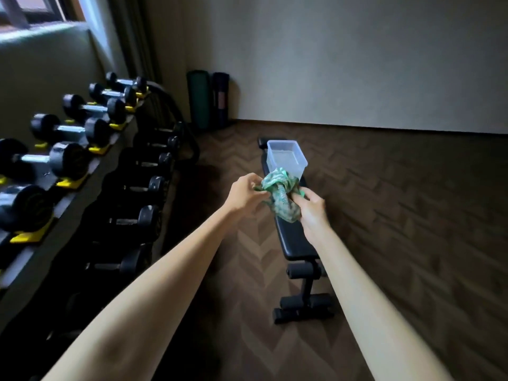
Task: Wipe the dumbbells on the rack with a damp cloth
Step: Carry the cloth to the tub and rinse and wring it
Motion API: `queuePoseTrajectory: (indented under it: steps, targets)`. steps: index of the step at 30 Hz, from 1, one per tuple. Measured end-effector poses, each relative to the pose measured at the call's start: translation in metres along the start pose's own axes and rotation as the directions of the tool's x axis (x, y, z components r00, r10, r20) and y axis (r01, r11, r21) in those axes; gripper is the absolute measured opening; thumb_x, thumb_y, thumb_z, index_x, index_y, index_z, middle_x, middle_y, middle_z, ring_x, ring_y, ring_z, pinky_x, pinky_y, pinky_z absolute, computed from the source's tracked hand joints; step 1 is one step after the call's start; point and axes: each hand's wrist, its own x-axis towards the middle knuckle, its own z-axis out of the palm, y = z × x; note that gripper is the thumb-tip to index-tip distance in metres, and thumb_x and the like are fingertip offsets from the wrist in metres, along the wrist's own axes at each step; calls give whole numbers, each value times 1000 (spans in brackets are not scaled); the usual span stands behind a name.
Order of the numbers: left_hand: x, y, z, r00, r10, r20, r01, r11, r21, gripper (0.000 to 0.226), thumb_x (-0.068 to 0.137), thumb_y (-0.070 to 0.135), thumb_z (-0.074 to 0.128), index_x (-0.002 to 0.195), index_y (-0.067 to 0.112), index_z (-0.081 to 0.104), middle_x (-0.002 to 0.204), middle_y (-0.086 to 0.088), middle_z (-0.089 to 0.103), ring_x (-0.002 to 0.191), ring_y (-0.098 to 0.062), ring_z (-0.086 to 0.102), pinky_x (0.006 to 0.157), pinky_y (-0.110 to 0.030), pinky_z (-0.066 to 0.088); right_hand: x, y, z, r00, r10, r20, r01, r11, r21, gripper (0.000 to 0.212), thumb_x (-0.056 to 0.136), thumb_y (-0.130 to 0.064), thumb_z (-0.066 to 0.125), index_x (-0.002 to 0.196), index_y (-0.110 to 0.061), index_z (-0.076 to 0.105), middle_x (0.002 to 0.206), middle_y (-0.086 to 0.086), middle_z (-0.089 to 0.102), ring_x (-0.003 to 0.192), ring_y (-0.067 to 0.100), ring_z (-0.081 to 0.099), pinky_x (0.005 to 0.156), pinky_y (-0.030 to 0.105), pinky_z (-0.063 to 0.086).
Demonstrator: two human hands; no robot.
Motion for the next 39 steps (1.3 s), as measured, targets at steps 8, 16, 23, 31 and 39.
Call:
queuePoseTrajectory:
  steps: [8,16,23,31,39]
  targets:
    - [194,-17,-4,996,11,-87,-9,1000,26,16,81,10,66,93,-1,66,89,-16,64,76,-18,51,57,-23,33,179,-28,43,982,-98,-162,62,975,-214,8,95,-12,49,97,-8,55,89,4,55,85,16,50,68,26,38]
    - [417,-53,4,992,-67,105,82,985,-150,22,90,7,52,70,12,45,77,-11,56,57,-20,56,56,-30,55,374,-36,100,925,-118,-362,79,989,-121,23,95,-2,44,77,-16,44,84,9,54,64,15,58,54,18,46]
    - [575,-53,50,926,-32,376,67,994,-81,16,94,5,41,78,9,45,87,-21,58,82,-37,65,74,-47,56,510,-53,100,867,-41,-497,47,999,0,29,93,4,43,71,-14,48,82,15,53,39,2,57,45,11,48]
    - [743,-81,151,910,5,415,-74,986,151,31,83,10,60,65,15,36,75,-10,48,79,-26,51,69,-40,50,692,-20,53,737,152,-658,-167,985,41,29,89,1,48,63,-10,41,59,5,43,36,6,47,41,13,38]
    - [858,-128,235,862,-181,474,-50,899,434,22,91,19,48,81,-1,54,74,-17,56,77,-31,53,66,-32,40,819,41,15,714,375,-591,-408,909,84,22,87,-20,63,97,-7,47,84,12,60,35,8,57,56,25,51]
